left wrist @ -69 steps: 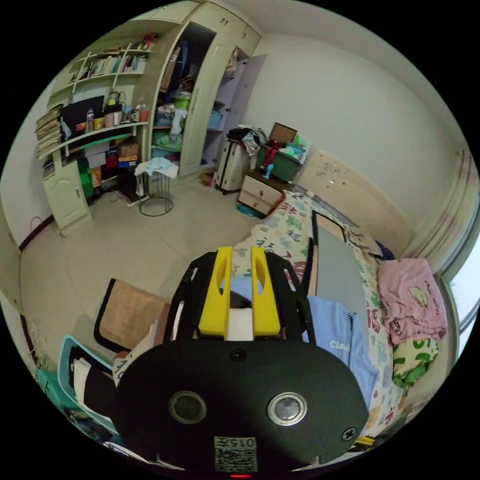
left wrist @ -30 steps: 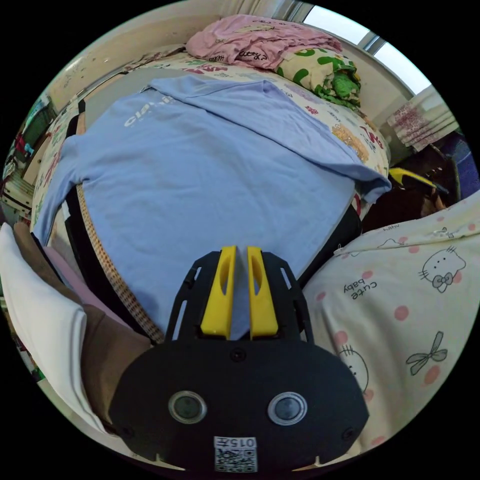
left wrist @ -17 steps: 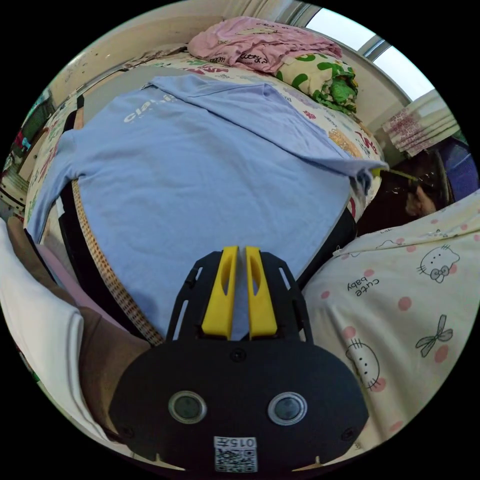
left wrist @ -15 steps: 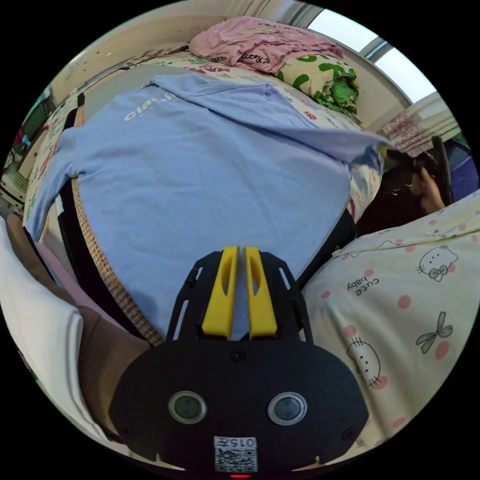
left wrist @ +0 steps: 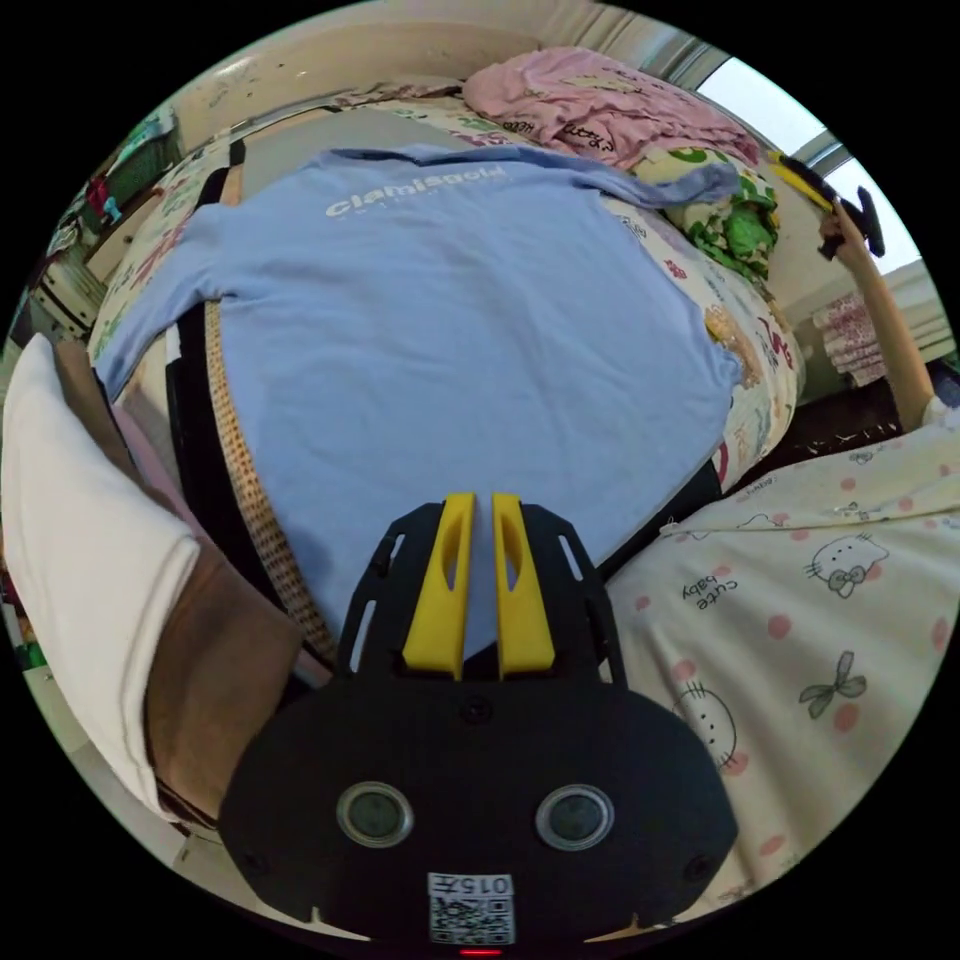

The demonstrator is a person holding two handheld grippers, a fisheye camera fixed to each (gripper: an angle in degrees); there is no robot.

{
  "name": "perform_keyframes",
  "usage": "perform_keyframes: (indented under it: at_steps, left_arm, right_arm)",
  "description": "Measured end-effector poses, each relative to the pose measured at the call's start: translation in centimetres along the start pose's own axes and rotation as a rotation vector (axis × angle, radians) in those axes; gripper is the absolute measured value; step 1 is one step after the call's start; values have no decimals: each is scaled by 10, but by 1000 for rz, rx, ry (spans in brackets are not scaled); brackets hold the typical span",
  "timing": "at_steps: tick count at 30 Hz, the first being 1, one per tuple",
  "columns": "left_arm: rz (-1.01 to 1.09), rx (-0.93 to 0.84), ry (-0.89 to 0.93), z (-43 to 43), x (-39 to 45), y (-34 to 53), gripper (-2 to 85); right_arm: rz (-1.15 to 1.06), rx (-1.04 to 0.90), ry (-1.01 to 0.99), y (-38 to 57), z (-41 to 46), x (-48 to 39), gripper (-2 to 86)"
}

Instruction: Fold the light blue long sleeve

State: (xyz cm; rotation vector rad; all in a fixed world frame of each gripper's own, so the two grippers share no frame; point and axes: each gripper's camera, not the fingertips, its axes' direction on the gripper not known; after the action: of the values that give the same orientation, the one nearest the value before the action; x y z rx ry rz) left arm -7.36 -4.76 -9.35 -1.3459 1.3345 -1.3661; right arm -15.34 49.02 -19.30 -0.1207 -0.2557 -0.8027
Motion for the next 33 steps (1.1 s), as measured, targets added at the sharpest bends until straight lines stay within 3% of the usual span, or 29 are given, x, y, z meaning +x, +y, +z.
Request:
perform_keyframes:
  at_steps: [5, 10, 20, 27, 33]
  left_arm:
    - [-51, 78, 34, -40, -28, -12, 14]
    - [-33, 185, 0, -70, -34, -34, 17]
    - [64, 89, -109, -23, -10, -86, 30]
    - [38, 28, -193, 7, -5, -65, 28]
    - [-3, 65, -202, 7, 1, -43, 22]
  right_arm:
    - [-92, -215, -100, 53, 84, -45, 109]
    - [-181, -232, -159, 45, 125, -72, 100]
    - [-512, -322, -65, -20, 255, -130, 113]
    - [-643, -446, 1, -47, 360, -142, 119]
    - [-728, -488, 115, -72, 421, -130, 48]
